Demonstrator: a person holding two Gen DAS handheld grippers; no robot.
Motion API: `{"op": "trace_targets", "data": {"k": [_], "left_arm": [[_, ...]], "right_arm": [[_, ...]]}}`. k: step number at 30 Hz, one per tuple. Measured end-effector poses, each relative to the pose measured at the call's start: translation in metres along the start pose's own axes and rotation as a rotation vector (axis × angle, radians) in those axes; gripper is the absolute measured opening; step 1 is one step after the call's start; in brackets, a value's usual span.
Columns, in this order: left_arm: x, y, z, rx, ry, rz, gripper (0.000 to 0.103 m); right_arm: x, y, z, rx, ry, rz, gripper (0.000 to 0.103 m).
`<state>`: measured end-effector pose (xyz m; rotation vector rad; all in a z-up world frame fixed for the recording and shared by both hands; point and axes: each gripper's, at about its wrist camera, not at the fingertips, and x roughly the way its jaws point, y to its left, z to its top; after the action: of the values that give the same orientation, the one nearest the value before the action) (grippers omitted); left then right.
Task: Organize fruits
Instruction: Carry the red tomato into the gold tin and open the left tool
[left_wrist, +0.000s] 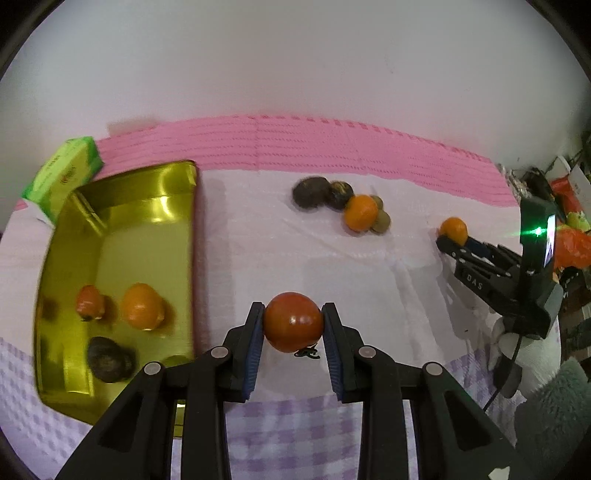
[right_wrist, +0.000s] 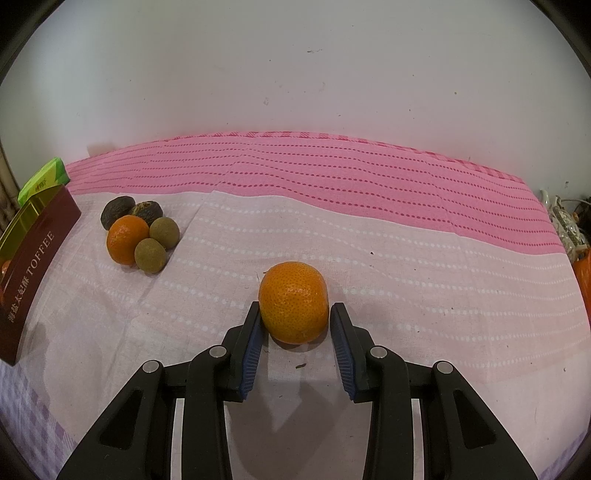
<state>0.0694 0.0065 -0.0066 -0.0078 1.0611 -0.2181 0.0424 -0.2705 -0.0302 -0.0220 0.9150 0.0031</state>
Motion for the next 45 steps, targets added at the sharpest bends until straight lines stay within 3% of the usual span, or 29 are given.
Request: {"op": "trace_targets", "data": {"k": [9,21,45], "left_arm": [[-0.021,0.060,-0.006,-0.071,-0.040,0.110,0.027],[-0.004,0.135,-0.035,-0.190,0.017,0.231,0.027],[0.002,0.161,-0.037,-0.232,0.006,0.272,0.029]], "right_arm": [[0.000,0.000,0.000,0.000,-0.001,0.000,0.038],[0.000,-0.001,0.000,-0.001,-0.001,-0.002,0.038],[0.000,0.000,0.000,-0.007,0.000,-0.008,0.038]]}}
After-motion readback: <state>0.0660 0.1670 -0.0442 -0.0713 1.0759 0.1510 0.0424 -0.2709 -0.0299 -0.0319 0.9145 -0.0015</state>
